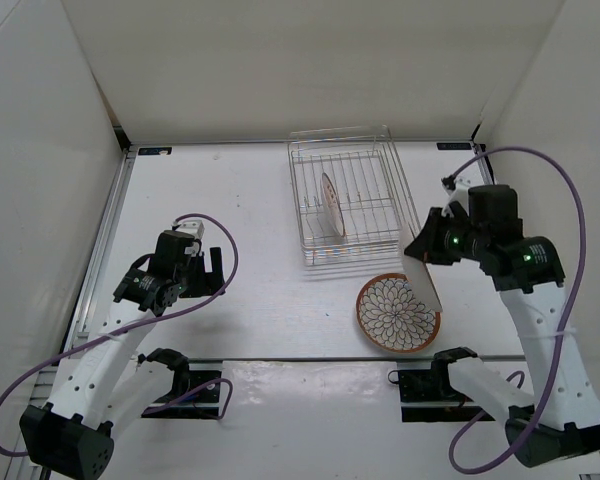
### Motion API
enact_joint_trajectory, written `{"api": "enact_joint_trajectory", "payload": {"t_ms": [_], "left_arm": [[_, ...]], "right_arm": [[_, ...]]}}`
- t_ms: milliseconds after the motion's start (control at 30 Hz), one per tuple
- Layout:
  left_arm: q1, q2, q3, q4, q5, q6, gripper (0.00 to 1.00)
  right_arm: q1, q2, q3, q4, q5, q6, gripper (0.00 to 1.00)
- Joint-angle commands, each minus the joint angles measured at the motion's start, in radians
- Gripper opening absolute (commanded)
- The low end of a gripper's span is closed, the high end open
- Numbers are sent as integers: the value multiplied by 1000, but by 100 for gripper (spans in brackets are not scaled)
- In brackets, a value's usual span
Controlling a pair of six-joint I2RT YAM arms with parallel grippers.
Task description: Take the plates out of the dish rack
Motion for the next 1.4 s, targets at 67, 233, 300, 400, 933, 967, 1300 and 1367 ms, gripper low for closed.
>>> {"api": "enact_joint_trajectory", "payload": {"t_ms": [67, 233, 300, 400, 933, 967, 1300, 1367], "left_arm": [[-1, -1, 31, 7, 10, -2, 100], [-4, 2, 31, 5, 1, 0, 100], [-1, 5, 31, 7, 1, 1, 100], [-1, 13, 35, 4, 1, 1, 100], [-2, 27, 38, 1, 7, 3, 100], [-2, 30, 36, -1, 9, 4, 100], [-2, 23, 38, -1, 9, 4, 100], [-2, 20, 36, -2, 7, 4, 100]], "right_arm": [[21, -115, -143, -5, 72, -33, 0], [39, -143, -245, -2, 111, -26, 0], [44, -144, -275, 6, 127, -24, 0], [57, -146, -335, 35, 118, -7, 0], [156, -86, -528, 256, 96, 105, 1], [160, -81, -532, 262, 104, 105, 1], [209, -68, -591, 140, 115, 83, 3], [215, -81, -594, 112, 113, 76, 11]]}}
